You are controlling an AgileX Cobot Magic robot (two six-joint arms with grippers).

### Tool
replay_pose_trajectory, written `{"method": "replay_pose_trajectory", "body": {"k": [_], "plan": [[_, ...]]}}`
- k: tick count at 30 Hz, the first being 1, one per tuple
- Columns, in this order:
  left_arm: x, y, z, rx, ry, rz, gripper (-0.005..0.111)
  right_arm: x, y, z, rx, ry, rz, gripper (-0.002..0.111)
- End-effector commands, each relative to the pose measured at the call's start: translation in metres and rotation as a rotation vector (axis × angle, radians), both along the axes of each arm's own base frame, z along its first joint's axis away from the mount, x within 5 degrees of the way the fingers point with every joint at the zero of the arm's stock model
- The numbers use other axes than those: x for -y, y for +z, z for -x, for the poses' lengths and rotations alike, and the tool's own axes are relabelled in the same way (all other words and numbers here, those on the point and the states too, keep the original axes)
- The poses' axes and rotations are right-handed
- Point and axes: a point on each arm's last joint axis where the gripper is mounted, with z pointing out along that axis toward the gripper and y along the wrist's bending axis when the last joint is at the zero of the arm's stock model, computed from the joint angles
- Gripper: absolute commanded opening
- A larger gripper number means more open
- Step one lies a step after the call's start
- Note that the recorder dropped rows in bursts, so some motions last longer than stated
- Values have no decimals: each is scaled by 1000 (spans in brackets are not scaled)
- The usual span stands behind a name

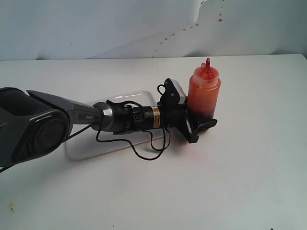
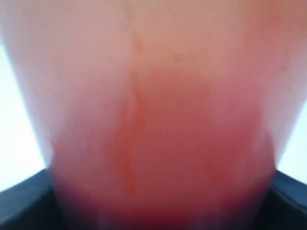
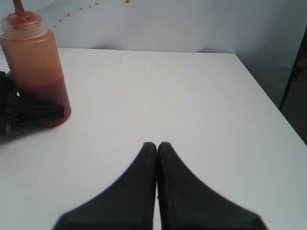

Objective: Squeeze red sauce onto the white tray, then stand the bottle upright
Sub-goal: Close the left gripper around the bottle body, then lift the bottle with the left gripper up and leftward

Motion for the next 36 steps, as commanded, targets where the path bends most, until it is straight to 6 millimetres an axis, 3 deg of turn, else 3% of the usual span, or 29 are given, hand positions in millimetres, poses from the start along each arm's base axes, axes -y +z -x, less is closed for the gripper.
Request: {"method": "replay_pose_trajectory", "body": {"k": [1, 6, 10, 13, 19, 29, 36], "plan": [[-7, 57, -9, 93, -54, 68, 0, 0, -1, 0, 5, -7, 3, 0], [-28, 127, -8, 54, -166, 89, 0, 0, -1, 0, 5, -7, 3, 0], [-56, 173, -5, -5, -207, -33, 0, 0, -1, 0, 5, -7, 3, 0], [-75, 198, -1, -28, -207, -127, 0, 0, -1, 0, 5, -7, 3, 0], [-122, 246, 11, -85, -120, -73, 0, 0, -1, 0, 5, -7, 3, 0], [-206, 298, 66, -48, 47, -53, 0, 0, -1, 0, 5, -7, 3, 0], [-250, 305, 105, -40, 141, -50, 0, 0, -1, 0, 5, -7, 3, 0]]}}
